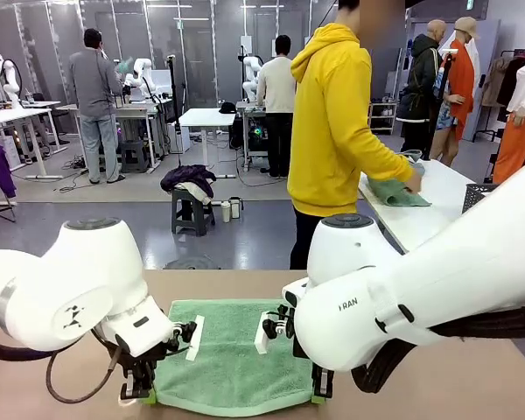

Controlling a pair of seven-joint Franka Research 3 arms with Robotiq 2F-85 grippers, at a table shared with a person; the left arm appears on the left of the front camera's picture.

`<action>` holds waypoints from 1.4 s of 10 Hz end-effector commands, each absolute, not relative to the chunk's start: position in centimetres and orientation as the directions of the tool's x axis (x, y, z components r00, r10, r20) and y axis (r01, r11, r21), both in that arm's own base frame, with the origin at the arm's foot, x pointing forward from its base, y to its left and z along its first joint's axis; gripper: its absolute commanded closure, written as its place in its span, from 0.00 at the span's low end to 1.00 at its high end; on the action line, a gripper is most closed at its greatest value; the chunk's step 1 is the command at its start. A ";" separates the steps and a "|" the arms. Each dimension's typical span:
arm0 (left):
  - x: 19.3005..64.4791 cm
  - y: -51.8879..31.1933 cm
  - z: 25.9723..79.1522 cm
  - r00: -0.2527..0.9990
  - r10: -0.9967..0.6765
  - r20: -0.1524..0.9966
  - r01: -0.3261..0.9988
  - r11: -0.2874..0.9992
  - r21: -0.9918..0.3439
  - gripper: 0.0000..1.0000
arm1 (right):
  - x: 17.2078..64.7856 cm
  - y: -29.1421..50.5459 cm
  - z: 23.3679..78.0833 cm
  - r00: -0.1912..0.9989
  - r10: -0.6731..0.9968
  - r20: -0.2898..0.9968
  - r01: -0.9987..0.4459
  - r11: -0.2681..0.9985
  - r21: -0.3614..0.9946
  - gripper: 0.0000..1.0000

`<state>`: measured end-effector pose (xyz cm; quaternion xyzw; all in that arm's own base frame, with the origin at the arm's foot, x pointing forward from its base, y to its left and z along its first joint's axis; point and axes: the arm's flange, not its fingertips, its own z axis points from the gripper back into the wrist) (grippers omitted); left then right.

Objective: Fold the towels and place them in the basket.
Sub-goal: When a person lays out a Towel with hook on the table, fold it in half twice.

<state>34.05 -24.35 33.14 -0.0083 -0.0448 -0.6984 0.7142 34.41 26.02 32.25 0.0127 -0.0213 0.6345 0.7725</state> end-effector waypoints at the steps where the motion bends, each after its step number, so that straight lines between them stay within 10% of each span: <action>1: 31.0 -22.8 35.2 0.010 -0.996 0.083 1.000 0.012 0.017 1.00 | 34.0 26.4 35.0 0.197 0.979 0.049 -0.980 0.198 -0.005 1.00; 14: 38.9 -24.3 40.1 -0.011 -0.994 0.110 0.999 -0.015 -0.041 0.96 | 40.2 29.7 41.6 0.180 0.983 0.043 -0.983 0.182 -0.041 0.96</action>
